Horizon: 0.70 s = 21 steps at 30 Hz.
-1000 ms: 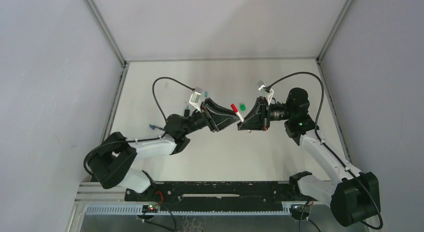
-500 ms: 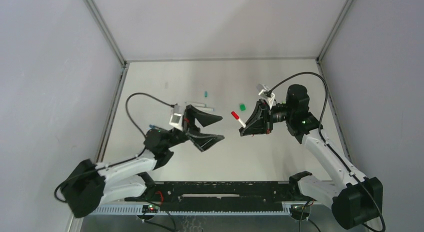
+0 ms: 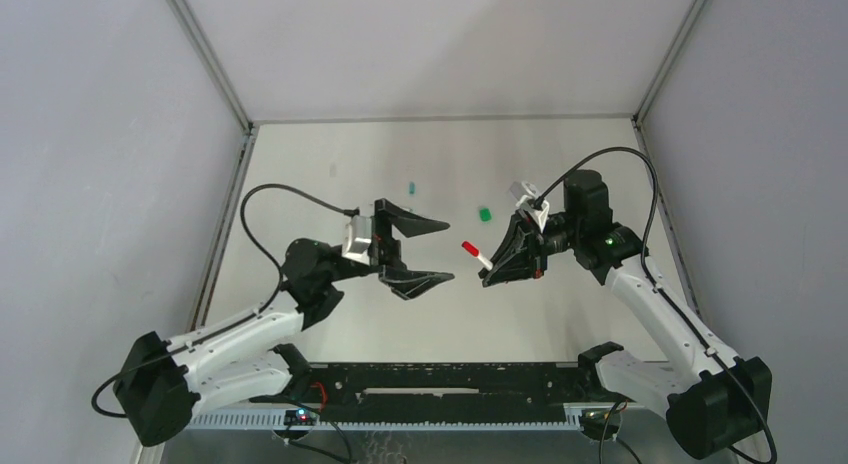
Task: Insert the pens into the pen caps
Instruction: Press the pen cap onto the pen.
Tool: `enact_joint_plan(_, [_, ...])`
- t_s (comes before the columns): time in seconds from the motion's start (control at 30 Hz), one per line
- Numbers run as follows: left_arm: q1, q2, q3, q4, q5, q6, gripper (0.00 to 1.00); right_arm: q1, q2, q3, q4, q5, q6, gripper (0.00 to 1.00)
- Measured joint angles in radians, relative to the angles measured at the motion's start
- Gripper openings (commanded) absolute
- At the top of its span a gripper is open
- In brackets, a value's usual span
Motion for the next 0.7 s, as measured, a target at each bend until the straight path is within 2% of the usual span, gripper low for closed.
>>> enact_joint_plan(0.17, [0.000, 0.101, 0.092, -0.029, 0.053, 0.018, 0.76, 0.002, 0.001, 0.000, -0.022, 0.000, -0.022, 0.00])
enact_joint_plan(0.37, [0.005, 0.152, 0.154, -0.036, 0.114, 0.020, 0.64, 0.009, 0.002, 0.000, -0.029, 0.000, -0.034, 0.00])
enact_joint_plan(0.7, [0.007, 0.216, 0.190, 0.019, 0.217, -0.028, 0.43, 0.010, 0.002, 0.000, -0.034, 0.000, -0.039, 0.00])
